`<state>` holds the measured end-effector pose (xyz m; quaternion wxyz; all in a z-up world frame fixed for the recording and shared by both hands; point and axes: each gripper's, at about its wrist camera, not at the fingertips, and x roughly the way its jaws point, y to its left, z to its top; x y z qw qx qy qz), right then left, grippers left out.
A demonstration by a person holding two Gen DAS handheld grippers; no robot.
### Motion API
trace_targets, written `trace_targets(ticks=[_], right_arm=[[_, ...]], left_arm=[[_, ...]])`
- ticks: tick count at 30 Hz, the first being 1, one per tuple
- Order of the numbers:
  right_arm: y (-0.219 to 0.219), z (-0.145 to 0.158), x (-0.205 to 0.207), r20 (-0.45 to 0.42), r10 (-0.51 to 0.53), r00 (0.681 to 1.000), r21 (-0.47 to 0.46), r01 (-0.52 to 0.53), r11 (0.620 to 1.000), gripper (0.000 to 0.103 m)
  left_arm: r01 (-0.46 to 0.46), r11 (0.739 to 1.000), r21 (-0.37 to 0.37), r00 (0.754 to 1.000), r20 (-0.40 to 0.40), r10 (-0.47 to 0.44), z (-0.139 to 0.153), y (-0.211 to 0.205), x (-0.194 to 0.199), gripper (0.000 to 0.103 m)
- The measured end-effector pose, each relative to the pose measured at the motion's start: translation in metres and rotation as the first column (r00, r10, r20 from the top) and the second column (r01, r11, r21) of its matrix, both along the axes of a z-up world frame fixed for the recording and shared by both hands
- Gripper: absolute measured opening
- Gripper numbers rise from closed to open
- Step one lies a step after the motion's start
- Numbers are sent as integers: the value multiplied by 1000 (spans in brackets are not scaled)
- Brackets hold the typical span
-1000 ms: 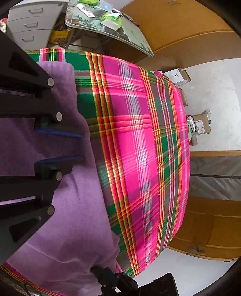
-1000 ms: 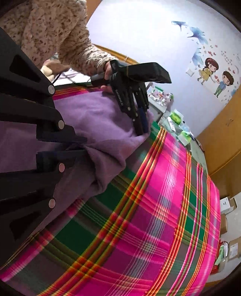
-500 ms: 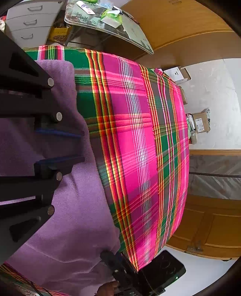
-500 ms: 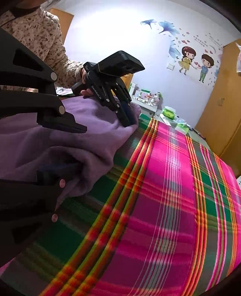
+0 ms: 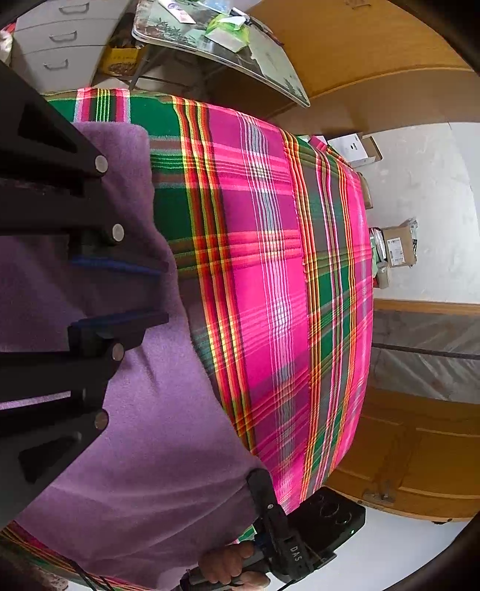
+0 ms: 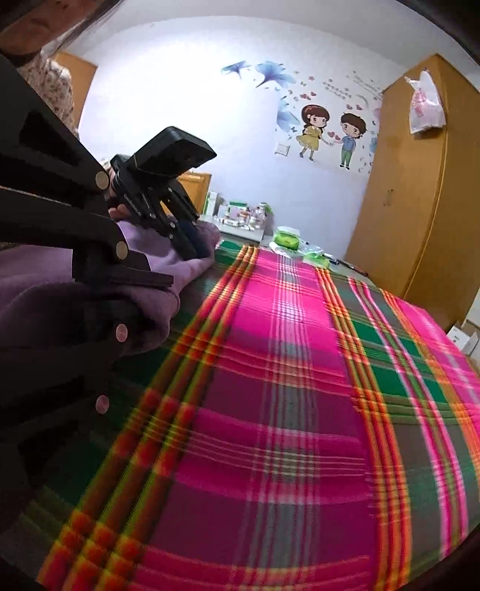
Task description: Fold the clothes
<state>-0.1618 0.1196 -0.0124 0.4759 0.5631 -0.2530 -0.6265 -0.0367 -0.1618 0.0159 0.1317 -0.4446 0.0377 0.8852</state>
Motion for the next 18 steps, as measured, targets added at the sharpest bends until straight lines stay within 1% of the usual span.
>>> trace_targets(ticks=[3, 4, 7, 9, 14, 16, 18], right_arm=[[4, 4, -3, -39, -1, 999, 16, 2, 1000, 4], [5, 3, -4, -49, -3, 999, 35, 5, 999, 4], [-3, 1, -2, -120, 35, 992, 160, -16, 987, 4], [-9, 3, 0, -164, 69, 984, 211, -33, 977, 4], [-14, 16, 3, -224, 129, 966, 246, -73, 967, 4], [-11, 19, 4, -249, 132, 959, 277, -60, 959, 5], [0, 23, 2, -266, 102, 959, 294, -20, 956, 6]], left_arm=[[-9, 1000, 6, 1000, -1, 9, 0, -3, -1, 20], [-12, 1000, 5, 1000, -1, 12, 0, -3, -1, 20], [-16, 1000, 4, 1000, -3, 16, 0, -4, -1, 20], [-18, 1000, 4, 1000, -3, 18, 0, -5, 0, 20], [-27, 1000, -9, 1000, -6, 27, 0, -7, 0, 20], [-31, 999, -16, 999, -8, 31, 0, -9, 2, 20], [-38, 999, -19, 999, -7, 38, 0, -10, 3, 20]])
